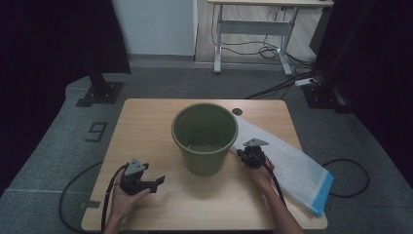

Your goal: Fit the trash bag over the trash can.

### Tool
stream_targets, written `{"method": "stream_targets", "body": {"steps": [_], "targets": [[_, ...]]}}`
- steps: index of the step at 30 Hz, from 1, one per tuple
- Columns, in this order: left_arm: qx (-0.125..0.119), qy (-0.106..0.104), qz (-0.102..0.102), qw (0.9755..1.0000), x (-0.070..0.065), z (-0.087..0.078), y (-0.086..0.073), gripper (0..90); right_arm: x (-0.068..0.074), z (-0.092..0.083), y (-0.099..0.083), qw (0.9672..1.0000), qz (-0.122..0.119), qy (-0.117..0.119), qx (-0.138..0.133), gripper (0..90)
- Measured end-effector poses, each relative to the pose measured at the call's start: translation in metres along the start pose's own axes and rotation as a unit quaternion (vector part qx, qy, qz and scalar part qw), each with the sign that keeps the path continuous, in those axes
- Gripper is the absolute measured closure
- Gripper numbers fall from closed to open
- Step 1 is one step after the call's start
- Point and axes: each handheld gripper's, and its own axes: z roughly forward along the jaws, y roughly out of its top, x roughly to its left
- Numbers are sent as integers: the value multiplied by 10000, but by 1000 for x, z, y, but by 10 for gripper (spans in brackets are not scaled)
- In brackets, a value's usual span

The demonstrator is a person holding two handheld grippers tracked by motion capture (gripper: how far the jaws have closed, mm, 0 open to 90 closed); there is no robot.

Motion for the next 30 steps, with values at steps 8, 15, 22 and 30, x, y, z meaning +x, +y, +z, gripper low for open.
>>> {"method": "stream_targets", "body": {"steps": [8,15,22,30], "targets": [[-23,-29,-65,10000,6,1,0,144,-7,-18,3,9990,237,157,-351,887],[-75,-26,-131,9999,9,0,1,145,-15,-46,13,9938,567,218,-933,888],[-88,-88,-163,9998,9,0,1,146,-25,-70,21,9858,985,201,-1342,889],[-77,-91,-174,9998,9,1,1,146,-30,-97,30,9791,1036,207,-1740,889]]}}
